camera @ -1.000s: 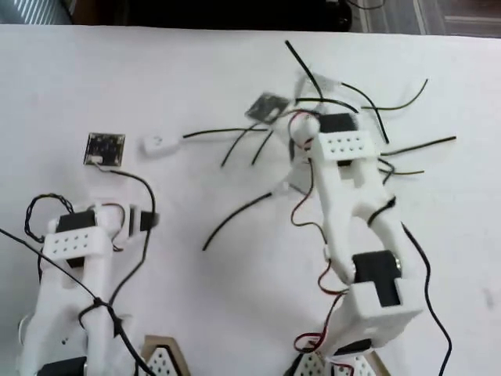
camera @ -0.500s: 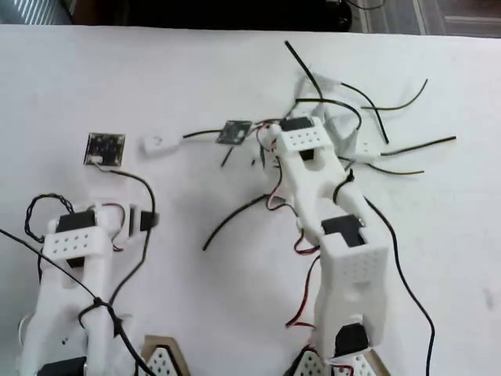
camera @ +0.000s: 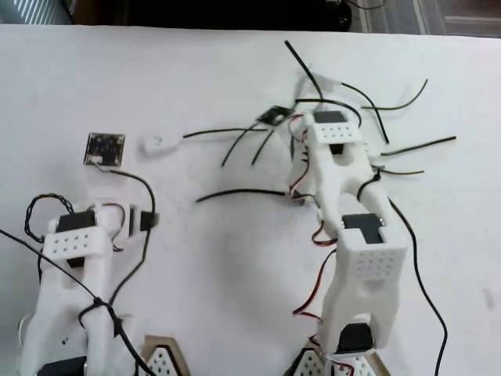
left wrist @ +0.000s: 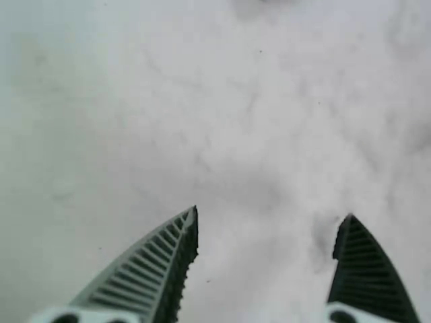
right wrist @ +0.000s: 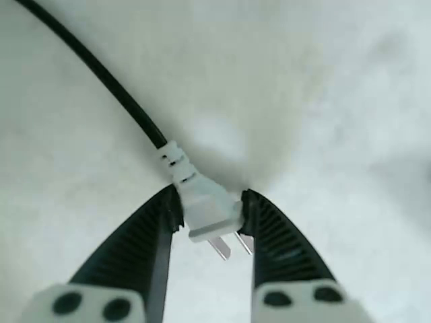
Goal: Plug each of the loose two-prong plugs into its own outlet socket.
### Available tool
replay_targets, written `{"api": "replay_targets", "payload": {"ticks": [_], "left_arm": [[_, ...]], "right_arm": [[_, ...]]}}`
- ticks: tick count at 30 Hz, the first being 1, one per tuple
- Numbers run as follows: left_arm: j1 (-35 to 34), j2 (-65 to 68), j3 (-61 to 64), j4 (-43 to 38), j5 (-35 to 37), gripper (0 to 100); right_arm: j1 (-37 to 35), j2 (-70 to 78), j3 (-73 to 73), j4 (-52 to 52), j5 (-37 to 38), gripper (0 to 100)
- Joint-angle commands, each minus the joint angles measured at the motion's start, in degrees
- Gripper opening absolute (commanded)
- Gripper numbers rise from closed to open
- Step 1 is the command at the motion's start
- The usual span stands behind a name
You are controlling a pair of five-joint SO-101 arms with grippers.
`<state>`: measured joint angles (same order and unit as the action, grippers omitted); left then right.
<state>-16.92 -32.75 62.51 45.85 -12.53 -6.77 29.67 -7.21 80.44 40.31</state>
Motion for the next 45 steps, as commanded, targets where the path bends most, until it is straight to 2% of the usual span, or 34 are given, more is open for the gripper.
{"api": "replay_targets", "payload": {"ticks": [1,3,7,10,19,25,33,36,42,45], "left_arm": [[-0.6,-1.6,-0.3,-0.9,0.5,32],[-0.6,-1.6,-0.3,-0.9,0.5,32],[-0.6,-1.6,-0.3,-0.9,0.5,32],[-0.6,-1.6,-0.3,-0.9,0.5,32],[-0.5,-1.6,-0.3,-1.0,0.5,32],[-0.5,-1.6,-0.2,-1.8,0.5,32],[-0.5,-1.6,-0.2,-1.9,0.5,32],[-0.5,-1.6,-0.2,-1.9,0.5,32],[-0.5,-1.6,-0.2,-2.0,0.5,32],[-0.5,-1.6,-0.2,-2.0,0.5,32]], "right_arm": [[5.7,-7.2,-0.5,6.3,-6.0,1.8],[8.1,-9.4,-0.5,7.9,-9.3,1.8],[14.4,-11.5,-0.4,8.1,-21.9,1.8],[18.3,-11.0,0.9,7.8,-28.0,1.8],[21.5,-13.7,13.0,0.3,-31.8,2.8],[20.7,-21.8,18.1,0.5,-31.7,24.8],[14.8,-32.1,26.1,0.3,-21.3,21.0],[13.1,-34.2,29.5,-0.7,-14.0,19.0],[16.8,-34.3,34.9,-9.6,4.4,16.7],[18.5,-34.3,35.9,-12.1,9.3,16.8]]}}
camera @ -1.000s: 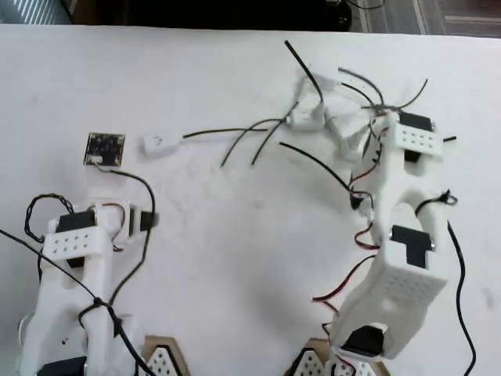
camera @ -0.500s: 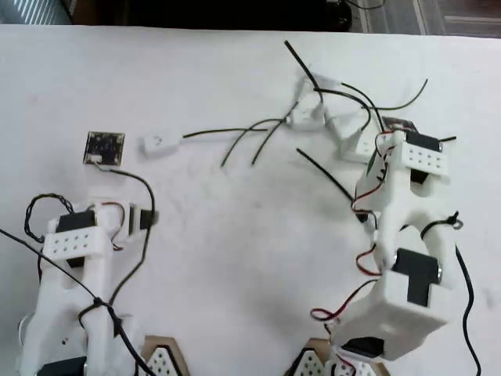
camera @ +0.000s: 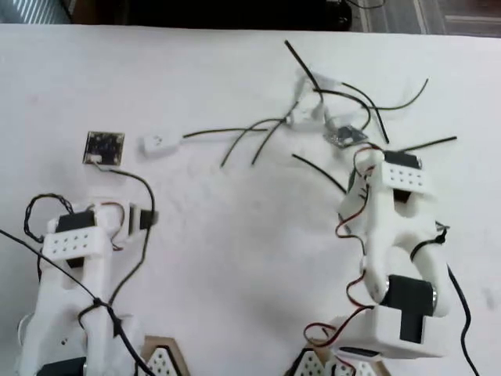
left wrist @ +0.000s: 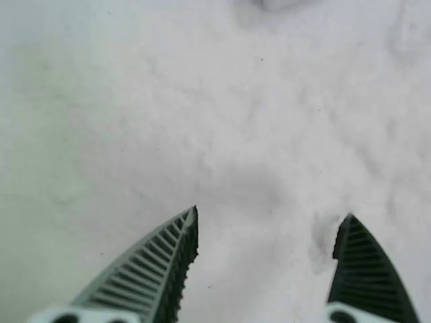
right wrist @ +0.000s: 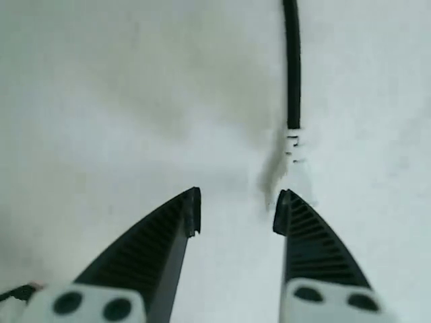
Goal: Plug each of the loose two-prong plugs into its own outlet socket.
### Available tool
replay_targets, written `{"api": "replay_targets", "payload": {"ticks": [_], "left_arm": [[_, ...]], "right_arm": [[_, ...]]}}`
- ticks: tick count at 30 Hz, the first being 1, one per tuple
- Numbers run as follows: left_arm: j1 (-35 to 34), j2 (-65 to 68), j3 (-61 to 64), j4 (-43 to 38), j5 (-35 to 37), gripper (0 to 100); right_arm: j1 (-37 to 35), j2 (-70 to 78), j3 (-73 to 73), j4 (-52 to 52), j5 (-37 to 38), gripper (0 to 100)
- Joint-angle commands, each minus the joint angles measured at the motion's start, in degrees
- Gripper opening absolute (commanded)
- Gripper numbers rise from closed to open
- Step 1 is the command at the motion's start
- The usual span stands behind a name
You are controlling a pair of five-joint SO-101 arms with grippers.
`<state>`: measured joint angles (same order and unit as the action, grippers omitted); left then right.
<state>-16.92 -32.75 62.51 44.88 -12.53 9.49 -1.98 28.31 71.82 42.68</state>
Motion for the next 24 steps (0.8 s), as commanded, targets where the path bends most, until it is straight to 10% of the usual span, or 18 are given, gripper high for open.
{"api": "replay_targets", "payload": {"ticks": [1,24], "left_arm": [[-0.5,-1.6,-0.2,-1.1,0.5,32],[-0.3,-1.6,-0.2,-1.1,0.5,32]], "right_arm": [[2.7,-2.6,0.6,-4.1,8.0,16.8],[4.4,-2.8,-1.6,1.8,7.5,16.6]]}}
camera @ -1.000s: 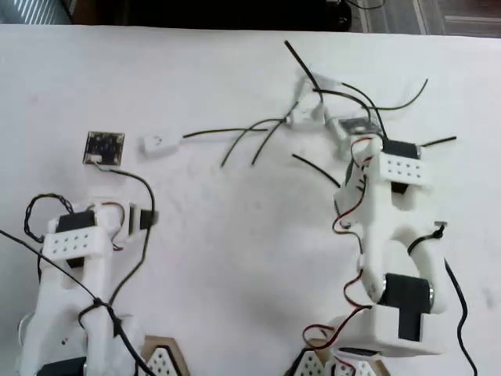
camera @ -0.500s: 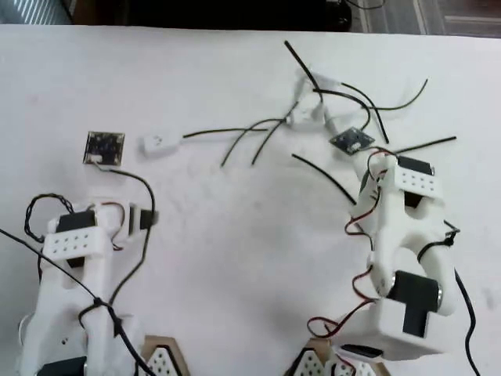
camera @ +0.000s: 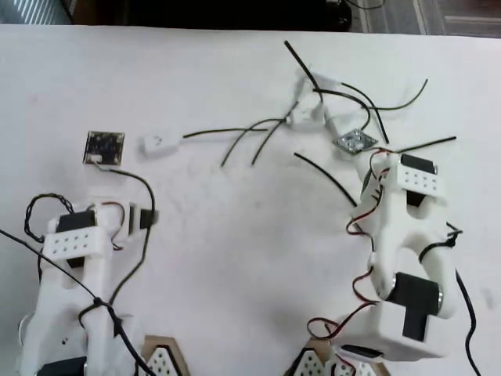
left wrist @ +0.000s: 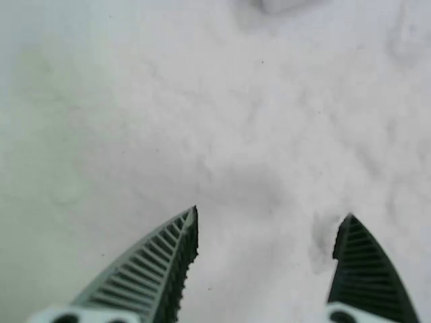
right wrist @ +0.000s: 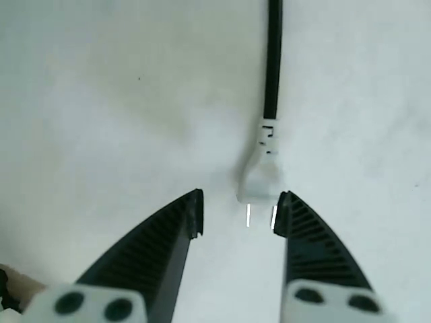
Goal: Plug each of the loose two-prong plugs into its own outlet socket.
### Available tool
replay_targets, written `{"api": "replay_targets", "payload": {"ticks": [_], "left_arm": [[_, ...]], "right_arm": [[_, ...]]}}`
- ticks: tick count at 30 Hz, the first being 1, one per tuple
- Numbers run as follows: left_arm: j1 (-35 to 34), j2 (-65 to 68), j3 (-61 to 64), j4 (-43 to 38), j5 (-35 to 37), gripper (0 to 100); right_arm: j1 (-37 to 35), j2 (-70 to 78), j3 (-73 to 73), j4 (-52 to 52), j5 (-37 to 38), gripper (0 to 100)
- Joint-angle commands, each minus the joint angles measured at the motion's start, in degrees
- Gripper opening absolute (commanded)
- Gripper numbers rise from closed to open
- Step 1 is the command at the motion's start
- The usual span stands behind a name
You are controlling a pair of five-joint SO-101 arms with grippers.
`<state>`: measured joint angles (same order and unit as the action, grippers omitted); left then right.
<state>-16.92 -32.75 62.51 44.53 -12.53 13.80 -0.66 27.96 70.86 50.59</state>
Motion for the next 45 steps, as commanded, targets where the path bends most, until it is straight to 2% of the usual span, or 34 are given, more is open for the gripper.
{"api": "replay_targets", "payload": {"ticks": [1,12,19,24,30,35,45], "left_arm": [[-0.3,-1.6,-0.2,-0.8,0.5,32],[-0.4,-1.6,-0.2,-0.8,0.5,32],[-0.4,-1.6,-0.2,-0.8,0.5,32],[-0.3,-1.6,-0.2,-0.8,0.5,32],[-0.3,-1.6,-0.2,-0.8,0.5,32],[-0.3,-1.6,-0.2,-0.8,0.5,32],[-0.3,-1.6,-0.2,-0.8,0.5,32]], "right_arm": [[0.0,-3.8,-1.2,3.0,-0.4,16.6],[0.1,9.0,0.5,-7.0,-0.7,16.3],[2.2,10.6,0.5,-11.3,-0.4,5.7],[2.2,10.5,-0.1,-11.2,-0.4,1.7],[1.9,10.5,-1.9,-7.2,-0.8,2.2],[2.6,10.5,-7.3,-0.4,-3.9,9.1],[3.0,11.1,-8.5,0.3,-4.4,6.0]]}}
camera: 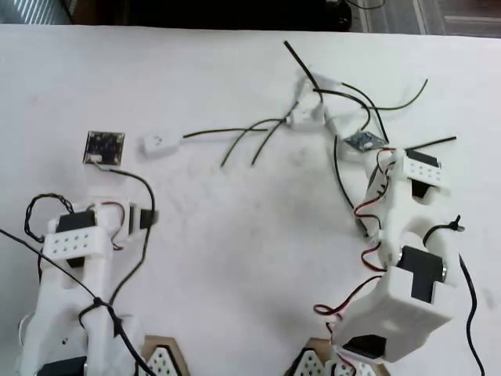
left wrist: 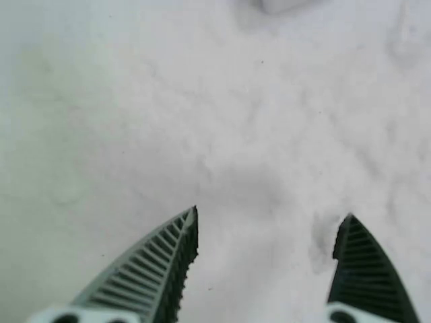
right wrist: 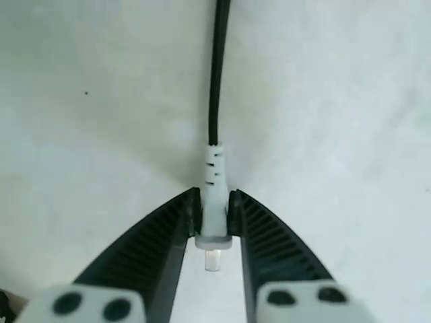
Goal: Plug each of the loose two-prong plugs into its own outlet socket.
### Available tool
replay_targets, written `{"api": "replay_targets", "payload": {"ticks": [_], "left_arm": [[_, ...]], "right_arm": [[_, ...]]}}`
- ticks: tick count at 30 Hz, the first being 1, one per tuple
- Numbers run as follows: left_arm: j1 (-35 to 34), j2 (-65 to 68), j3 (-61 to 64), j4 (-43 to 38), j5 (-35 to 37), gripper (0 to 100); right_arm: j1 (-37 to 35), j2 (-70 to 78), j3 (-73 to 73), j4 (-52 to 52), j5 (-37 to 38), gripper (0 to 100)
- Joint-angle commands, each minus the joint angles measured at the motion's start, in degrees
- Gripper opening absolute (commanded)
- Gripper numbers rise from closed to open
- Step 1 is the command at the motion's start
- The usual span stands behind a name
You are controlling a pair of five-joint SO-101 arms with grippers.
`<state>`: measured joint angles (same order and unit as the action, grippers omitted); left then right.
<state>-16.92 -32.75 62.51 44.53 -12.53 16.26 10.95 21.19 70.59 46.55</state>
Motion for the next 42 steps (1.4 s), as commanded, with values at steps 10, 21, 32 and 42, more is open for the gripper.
{"api": "replay_targets", "payload": {"ticks": [10,21,32,42], "left_arm": [[-0.3,-1.6,-0.2,-0.8,0.5,32],[0.0,-2.1,-1.1,-0.7,0.5,32],[5.7,-2.2,-13.9,10.5,2.2,32],[8.3,-2.2,-24.6,18.0,6.1,32]], "right_arm": [[0.6,-2.1,-2.7,4.4,2.2,1.6],[-5.0,-29.6,-1.1,17.5,-3.8,1.8],[-25.9,-54.1,13.5,5.8,-31.4,1.8],[-38.8,-59.2,25.4,-14.7,-48.6,1.8]]}}
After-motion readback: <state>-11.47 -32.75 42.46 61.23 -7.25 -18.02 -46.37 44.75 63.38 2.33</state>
